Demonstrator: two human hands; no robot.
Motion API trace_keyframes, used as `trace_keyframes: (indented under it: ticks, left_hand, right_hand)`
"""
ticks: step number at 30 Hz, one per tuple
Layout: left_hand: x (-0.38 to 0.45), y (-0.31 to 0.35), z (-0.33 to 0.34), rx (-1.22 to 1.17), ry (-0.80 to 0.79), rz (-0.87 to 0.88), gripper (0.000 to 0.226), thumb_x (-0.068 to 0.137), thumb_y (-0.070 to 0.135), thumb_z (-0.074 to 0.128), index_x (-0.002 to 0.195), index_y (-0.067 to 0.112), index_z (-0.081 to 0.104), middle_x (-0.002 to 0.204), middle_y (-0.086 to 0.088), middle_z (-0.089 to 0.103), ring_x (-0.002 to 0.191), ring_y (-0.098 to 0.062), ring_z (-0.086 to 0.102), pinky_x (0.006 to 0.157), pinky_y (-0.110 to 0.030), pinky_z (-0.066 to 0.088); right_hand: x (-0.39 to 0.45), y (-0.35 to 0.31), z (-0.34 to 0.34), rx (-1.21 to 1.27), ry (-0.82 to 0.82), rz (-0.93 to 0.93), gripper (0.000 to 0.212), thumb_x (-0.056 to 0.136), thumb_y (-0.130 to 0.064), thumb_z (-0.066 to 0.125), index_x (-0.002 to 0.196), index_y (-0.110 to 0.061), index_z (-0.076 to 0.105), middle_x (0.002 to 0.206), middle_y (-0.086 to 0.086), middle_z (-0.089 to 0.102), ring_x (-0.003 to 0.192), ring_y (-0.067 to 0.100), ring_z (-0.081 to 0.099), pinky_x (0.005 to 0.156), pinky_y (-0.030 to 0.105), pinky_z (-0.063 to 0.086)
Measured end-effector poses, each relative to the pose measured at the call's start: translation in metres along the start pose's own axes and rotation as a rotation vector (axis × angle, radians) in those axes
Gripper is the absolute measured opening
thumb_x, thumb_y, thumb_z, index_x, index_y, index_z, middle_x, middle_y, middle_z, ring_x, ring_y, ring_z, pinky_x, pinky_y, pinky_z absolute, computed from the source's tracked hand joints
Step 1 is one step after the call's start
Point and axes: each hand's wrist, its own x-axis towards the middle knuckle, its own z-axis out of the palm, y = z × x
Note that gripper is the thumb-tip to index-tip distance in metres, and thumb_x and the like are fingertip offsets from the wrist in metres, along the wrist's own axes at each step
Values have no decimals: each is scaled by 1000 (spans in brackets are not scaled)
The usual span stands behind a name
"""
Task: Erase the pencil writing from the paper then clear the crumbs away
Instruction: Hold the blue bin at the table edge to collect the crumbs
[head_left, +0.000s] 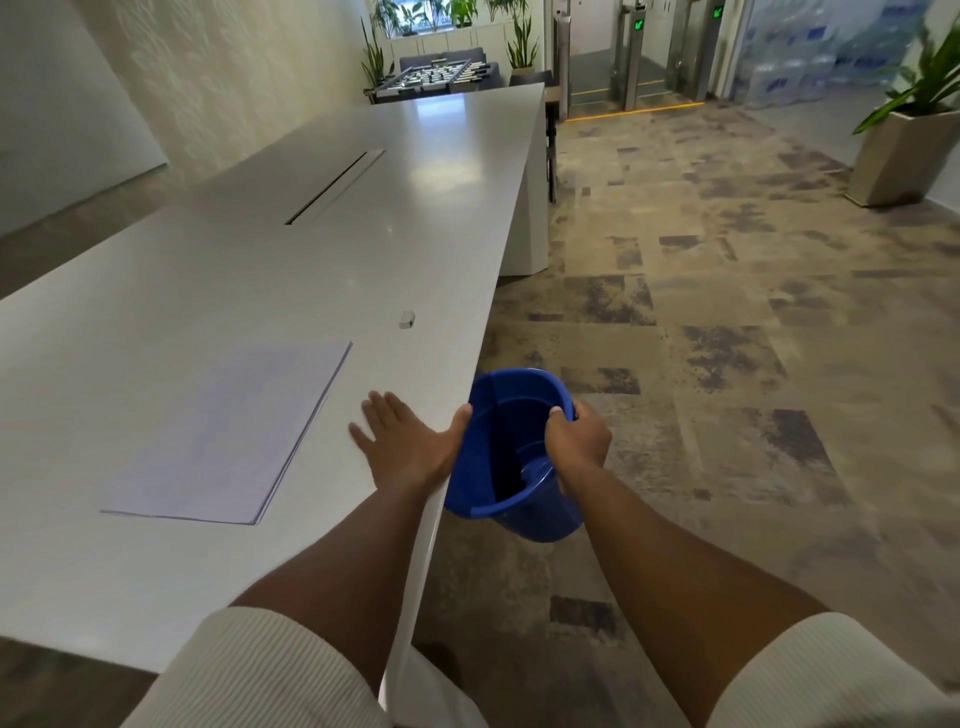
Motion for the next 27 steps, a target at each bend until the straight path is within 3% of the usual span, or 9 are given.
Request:
trace_keyframes:
  ticks: [3, 6, 10, 14, 17, 20, 23, 25, 27]
  left_hand:
    - [-8, 22, 7, 41, -32, 251, 103, 97, 79, 25, 164, 7, -6, 172, -14, -10, 159, -27, -12, 127, -49, -7]
    - [-16, 39, 11, -7, -58, 508, 74, 108, 57, 28, 166, 14, 9, 173, -5, 8, 160, -20, 0, 129, -41, -1]
    - [-25, 50, 12, -278, -146, 635, 46, 112, 32, 39, 157, 24, 43, 159, 3, 47, 146, -17, 42, 117, -32, 32]
    - [-23, 49, -5, -445, 89, 532, 29, 107, 28, 54, 132, 28, 69, 125, 6, 72, 112, -14, 67, 100, -34, 53]
    - [-13, 29, -19, -451, 239, 385, 10, 94, 47, 71, 94, 38, 73, 94, 17, 73, 89, -5, 68, 85, -35, 57]
    - [-4, 3, -32, -342, 296, 283, 42, 80, 77, 64, 75, 35, 64, 83, 17, 68, 75, -4, 62, 73, -31, 53]
    - [2, -23, -32, -158, 255, 202, 64, 89, 78, 50, 117, 24, 70, 128, 1, 67, 115, -21, 62, 103, -45, 49]
    - [1, -35, -25, -68, 195, 136, 75, 97, 74, 39, 146, 18, 51, 154, -6, 49, 144, -28, 42, 119, -53, 32]
    - [-4, -40, -14, 6, 128, 99, 84, 100, 73, 27, 159, 14, 30, 167, -10, 28, 156, -29, 20, 126, -57, 14]
  right_hand:
    - [-1, 1, -2, -7, 1, 2, 13, 96, -20, 51, 94, -26, 62, 92, 3, 64, 73, 12, 59, 55, 24, 46]
    - [-1, 3, -3, -12, 12, 3, 13, 95, -21, 51, 93, -26, 63, 92, 3, 65, 76, 14, 61, 62, 27, 50]
    - [-1, 4, -2, -33, 1, 0, 16, 94, -21, 51, 99, -19, 66, 94, 5, 65, 76, 16, 60, 55, 24, 42]
    - [-4, 3, -1, -31, -5, 1, 17, 95, -20, 50, 102, -18, 66, 96, 6, 64, 75, 14, 59, 54, 23, 42]
    - [-5, 2, -1, -11, -18, 8, 18, 96, -19, 50, 104, -20, 66, 94, 5, 64, 73, 12, 59, 53, 22, 42]
    - [-7, 2, -1, -2, -27, 9, 19, 97, -19, 50, 106, -17, 67, 94, 6, 64, 72, 12, 59, 51, 21, 41]
    - [-9, 2, -1, 7, -36, 15, 20, 97, -20, 50, 107, -17, 67, 98, 6, 64, 74, 12, 59, 53, 22, 42]
    - [-10, 2, -1, 15, -43, 17, 19, 96, -20, 50, 106, -18, 67, 98, 6, 63, 75, 13, 59, 54, 23, 43]
    - [-11, 2, -2, 21, -52, 20, 19, 96, -20, 50, 105, -19, 67, 99, 6, 63, 76, 14, 60, 57, 24, 45]
